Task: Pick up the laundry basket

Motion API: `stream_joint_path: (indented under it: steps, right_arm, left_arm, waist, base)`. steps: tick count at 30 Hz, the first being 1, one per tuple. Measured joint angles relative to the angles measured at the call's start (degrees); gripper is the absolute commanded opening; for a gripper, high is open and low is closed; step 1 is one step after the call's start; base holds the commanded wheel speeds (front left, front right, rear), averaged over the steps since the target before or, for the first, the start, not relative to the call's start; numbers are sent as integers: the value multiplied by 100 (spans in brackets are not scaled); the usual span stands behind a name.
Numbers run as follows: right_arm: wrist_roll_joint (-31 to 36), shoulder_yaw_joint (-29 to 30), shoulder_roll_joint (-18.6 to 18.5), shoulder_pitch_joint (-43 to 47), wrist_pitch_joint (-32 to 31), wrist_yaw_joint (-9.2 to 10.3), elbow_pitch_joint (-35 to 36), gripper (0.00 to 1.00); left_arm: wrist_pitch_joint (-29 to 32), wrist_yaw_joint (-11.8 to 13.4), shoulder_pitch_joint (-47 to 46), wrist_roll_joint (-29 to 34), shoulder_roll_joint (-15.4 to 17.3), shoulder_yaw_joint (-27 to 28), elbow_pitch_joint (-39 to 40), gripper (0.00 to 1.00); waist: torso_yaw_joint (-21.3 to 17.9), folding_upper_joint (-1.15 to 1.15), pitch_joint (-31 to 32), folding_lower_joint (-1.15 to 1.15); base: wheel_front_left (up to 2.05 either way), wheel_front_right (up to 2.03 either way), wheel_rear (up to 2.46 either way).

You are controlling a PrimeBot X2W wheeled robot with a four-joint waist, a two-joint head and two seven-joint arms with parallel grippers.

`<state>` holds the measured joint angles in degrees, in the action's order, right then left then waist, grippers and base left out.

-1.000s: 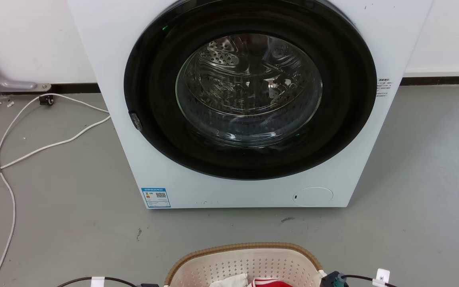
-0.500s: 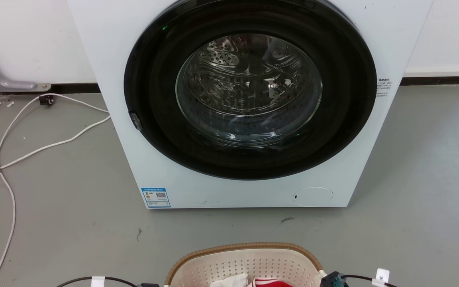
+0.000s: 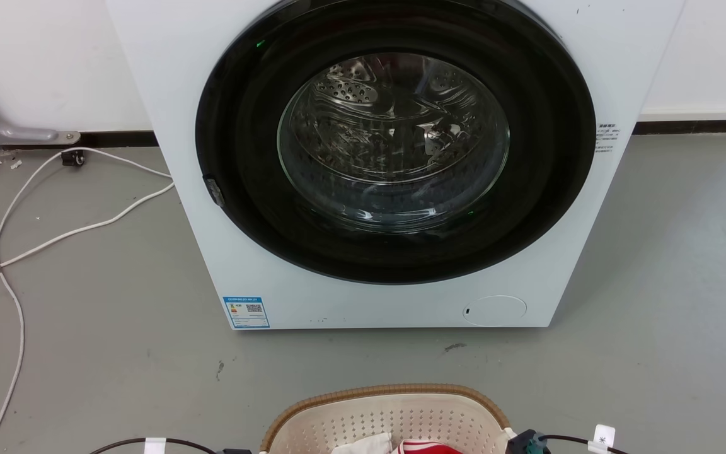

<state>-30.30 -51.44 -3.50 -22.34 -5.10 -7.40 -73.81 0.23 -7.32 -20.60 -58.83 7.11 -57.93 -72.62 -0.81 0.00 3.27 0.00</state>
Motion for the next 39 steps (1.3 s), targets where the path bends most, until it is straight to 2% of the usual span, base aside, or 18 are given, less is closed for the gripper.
stream_joint_path:
  steps: [39]
  right_arm:
    - [-197, -232, -30, 0, -22, 0, -1, 0]
  left_arm:
    - [-49, 0, -21, -296, 10, -302, -20, 0]
  waist:
    - [3, 0, 4, 0]
  base:
    - [0, 0, 0]
